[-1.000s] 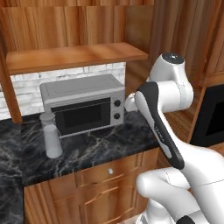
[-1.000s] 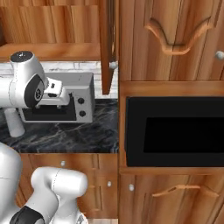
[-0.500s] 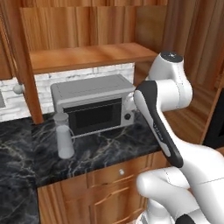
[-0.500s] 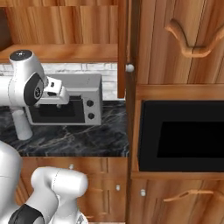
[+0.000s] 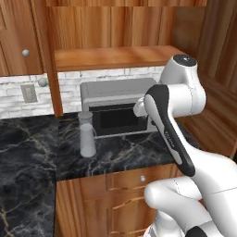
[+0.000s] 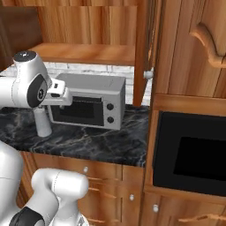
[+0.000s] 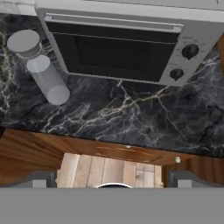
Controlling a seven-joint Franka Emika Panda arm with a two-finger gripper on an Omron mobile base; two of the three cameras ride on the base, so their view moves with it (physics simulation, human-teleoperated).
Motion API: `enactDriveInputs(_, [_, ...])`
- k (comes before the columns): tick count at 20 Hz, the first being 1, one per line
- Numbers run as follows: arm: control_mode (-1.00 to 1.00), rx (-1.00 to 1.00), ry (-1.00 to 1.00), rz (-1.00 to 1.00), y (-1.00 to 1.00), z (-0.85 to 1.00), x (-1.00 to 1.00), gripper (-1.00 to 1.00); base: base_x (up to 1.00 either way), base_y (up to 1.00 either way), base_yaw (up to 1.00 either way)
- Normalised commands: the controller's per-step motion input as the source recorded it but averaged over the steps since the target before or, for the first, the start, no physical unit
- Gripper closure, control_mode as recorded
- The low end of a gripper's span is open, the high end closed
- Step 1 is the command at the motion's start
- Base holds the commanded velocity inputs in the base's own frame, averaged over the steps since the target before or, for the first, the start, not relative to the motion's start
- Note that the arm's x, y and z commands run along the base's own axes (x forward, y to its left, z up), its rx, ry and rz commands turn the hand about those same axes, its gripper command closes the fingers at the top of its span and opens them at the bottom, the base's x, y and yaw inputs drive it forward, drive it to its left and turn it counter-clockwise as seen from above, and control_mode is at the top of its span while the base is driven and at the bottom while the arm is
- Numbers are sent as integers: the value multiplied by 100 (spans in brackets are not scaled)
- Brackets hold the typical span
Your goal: There is a tray on the dining counter. Grab the cup, mug, and pitcher and place them on the tray. The pitcher may be placed next to the tray if it cannot fit the tray.
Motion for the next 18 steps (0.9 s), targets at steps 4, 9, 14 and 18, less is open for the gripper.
enactDriveInputs(4, [100, 0, 0, 0, 0, 0, 0, -100, 46, 14, 11])
enactDriveInputs(9, [100, 0, 0, 0, 0, 0, 0, -100, 59, 14, 1])
enactDriveInputs(14, [100, 0, 0, 0, 0, 0, 0, -100, 41, 11, 0])
enactDriveInputs(18, [100, 0, 0, 0, 0, 0, 0, -100, 13, 0, 0])
